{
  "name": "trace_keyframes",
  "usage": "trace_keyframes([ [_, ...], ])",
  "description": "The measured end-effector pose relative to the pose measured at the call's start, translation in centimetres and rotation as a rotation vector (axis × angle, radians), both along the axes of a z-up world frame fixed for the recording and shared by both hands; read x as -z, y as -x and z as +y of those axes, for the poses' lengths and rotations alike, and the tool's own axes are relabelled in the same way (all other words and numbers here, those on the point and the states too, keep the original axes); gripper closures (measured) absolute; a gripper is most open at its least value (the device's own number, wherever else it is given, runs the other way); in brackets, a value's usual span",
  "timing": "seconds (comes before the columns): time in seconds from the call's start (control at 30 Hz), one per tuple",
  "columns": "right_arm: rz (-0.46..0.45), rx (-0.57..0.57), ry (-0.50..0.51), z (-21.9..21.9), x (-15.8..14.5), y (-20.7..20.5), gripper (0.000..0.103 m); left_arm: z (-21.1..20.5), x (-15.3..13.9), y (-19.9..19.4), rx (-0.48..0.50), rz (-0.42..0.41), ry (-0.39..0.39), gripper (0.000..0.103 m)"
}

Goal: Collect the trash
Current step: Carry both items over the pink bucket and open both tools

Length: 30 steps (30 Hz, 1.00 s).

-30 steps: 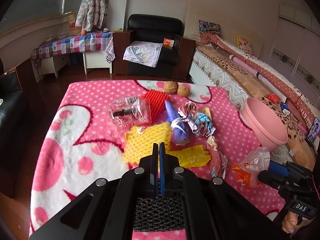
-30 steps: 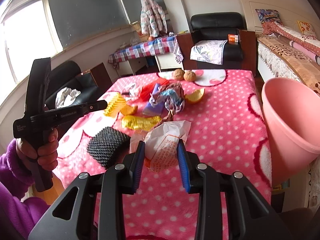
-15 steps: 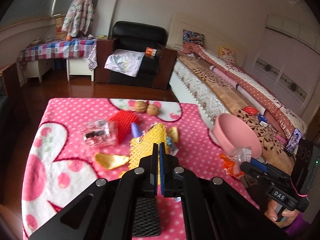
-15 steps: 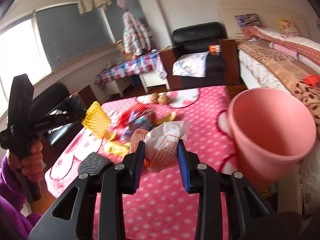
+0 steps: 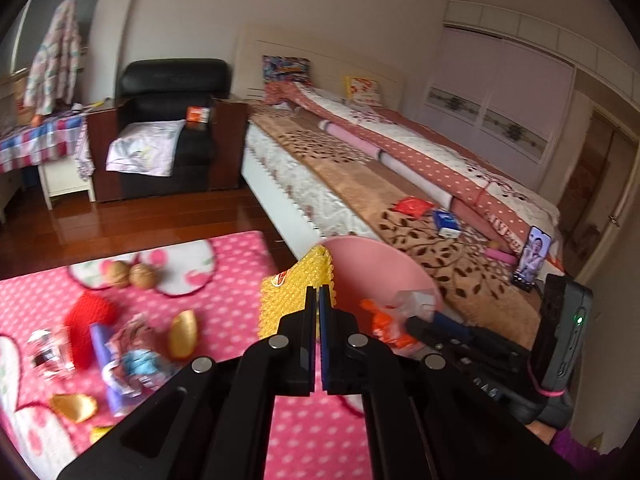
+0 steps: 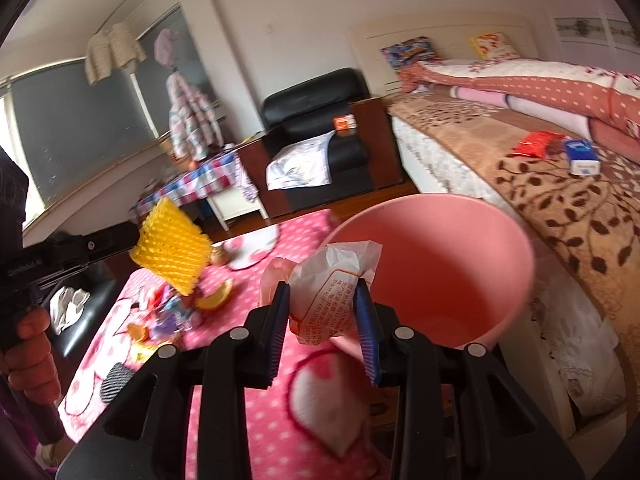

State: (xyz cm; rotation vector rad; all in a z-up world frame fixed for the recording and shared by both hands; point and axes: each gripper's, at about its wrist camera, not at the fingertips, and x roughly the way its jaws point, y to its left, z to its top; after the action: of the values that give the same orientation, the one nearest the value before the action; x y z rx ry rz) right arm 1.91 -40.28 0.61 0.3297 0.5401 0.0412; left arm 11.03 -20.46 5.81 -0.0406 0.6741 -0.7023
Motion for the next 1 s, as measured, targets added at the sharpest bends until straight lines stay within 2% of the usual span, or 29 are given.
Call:
trace_keyframes([
  [0.17, 0.027, 0.059, 0.001, -2.3, 1.3, -0.7, 0.070, -5.2, 1.2, -1.8, 0.075, 0.041, 0.022, 0.102],
  [0.4, 0.067, 0.096, -0.017, -4.4, 2.8, -1.4, 0.070, -10.3, 4.6, -4.5, 0.102, 0.122, -0.006, 0.102],
  [0.57, 0.085, 0.114, -0.026, -4.8, 3.4, -1.6, 0.068, -10.9, 6.3, -5.3, 0.087, 0.165, -0.022, 0.101],
  [0.63, 0.092, 0.121, -0.031, -5.0, 3.6, -1.7, 0.068, -10.8, 6.7, -5.6, 0.080, 0.180, -0.023, 0.095],
  [0.7, 0.100, 0.123, -0.041, -5.1, 3.8, -1.8, 0.067, -10.6, 7.0, -5.7, 0.071, 0.184, -0.019, 0.082],
  [0.77, 0.110, 0.122, -0.053, -5.2, 3.9, -1.9, 0.066, -10.3, 6.9, -5.6, 0.062, 0.180, -0.016, 0.075],
  [0.8, 0.115, 0.125, -0.058, -5.2, 3.9, -1.9, 0.065, -10.0, 6.8, -5.5, 0.058, 0.176, -0.014, 0.075],
  [0.87, 0.119, 0.129, -0.062, -5.2, 3.9, -1.9, 0.057, -9.6, 6.6, -5.4, 0.052, 0.173, -0.010, 0.074],
  [1.0, 0.108, 0.131, -0.065, -4.8, 3.3, -1.4, 0.056, -8.2, 5.8, -4.6, 0.037, 0.153, -0.008, 0.071],
])
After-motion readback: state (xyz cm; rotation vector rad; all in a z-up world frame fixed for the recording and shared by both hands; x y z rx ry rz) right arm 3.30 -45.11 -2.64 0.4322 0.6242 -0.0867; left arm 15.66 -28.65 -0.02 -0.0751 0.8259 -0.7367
